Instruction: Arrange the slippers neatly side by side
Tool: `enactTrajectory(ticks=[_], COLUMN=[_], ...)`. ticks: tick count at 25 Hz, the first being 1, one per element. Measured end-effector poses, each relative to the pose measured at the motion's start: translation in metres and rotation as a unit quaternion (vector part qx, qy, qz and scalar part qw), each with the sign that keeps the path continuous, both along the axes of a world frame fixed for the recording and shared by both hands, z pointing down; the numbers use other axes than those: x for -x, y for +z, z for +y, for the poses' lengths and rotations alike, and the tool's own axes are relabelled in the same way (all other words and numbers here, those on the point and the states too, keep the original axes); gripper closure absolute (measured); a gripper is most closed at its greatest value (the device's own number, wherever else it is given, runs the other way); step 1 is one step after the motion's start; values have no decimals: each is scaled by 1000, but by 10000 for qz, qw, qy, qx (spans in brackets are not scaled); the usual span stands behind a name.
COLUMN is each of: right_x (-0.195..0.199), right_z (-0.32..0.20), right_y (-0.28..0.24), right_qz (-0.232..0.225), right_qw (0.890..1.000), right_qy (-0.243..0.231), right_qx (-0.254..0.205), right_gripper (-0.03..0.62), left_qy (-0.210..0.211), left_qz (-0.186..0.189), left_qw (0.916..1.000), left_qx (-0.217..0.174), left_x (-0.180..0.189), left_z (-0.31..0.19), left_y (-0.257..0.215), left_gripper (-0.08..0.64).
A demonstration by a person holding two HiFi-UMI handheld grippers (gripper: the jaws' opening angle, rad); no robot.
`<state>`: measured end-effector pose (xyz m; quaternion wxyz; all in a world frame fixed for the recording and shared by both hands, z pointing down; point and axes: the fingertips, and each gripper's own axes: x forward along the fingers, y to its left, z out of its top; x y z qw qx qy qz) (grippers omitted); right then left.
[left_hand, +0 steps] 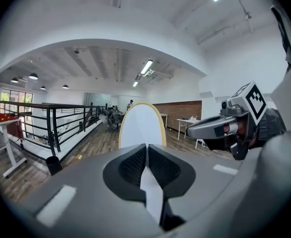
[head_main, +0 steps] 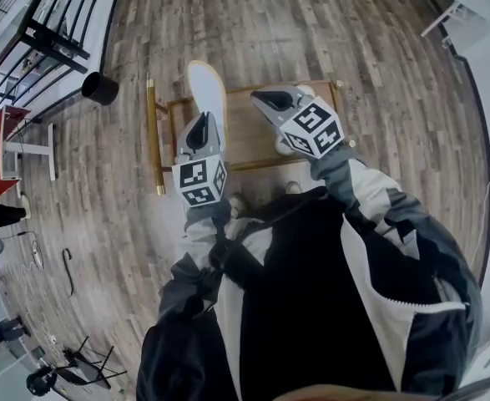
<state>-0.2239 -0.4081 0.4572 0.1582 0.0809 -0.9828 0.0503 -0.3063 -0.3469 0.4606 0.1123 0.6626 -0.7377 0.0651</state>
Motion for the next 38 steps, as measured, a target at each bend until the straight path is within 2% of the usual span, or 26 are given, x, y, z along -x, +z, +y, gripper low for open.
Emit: enactTrajectory(ticks=[8, 13, 16, 20, 27, 31, 38], right_x=[2, -3, -10, -20, -40, -56, -69], right_z=[3, -2, -7, -13, -25, -32, -36], right_y=[0, -1, 2, 4, 10, 15, 19], right_qz=[-9, -20, -6, 32, 170, 220, 290], right_qw=[10000, 10000, 9997, 9990, 9966, 9941, 9908], right_qy=[-27, 97, 261, 455, 812, 1059, 1323], right_qx=[-7, 1, -7, -18, -18, 0, 46], right_gripper=[589, 589, 589, 589, 589, 589, 589], left_qy=[-117, -303, -479, -698, -888, -972, -863], left_qz=[47, 108, 124, 212, 358, 669, 652], left_qw=[9999, 9987, 9959, 9890, 9719, 9639, 9504], left_qx=[61, 391, 761, 1290, 2153, 2387, 2915], left_x=[12, 38, 61, 86, 120, 125, 136], left_z=[5, 5, 8, 15, 19, 18, 12], left_y=[4, 27, 56, 101, 175, 205, 246], left_gripper=[534, 534, 534, 534, 534, 532, 532])
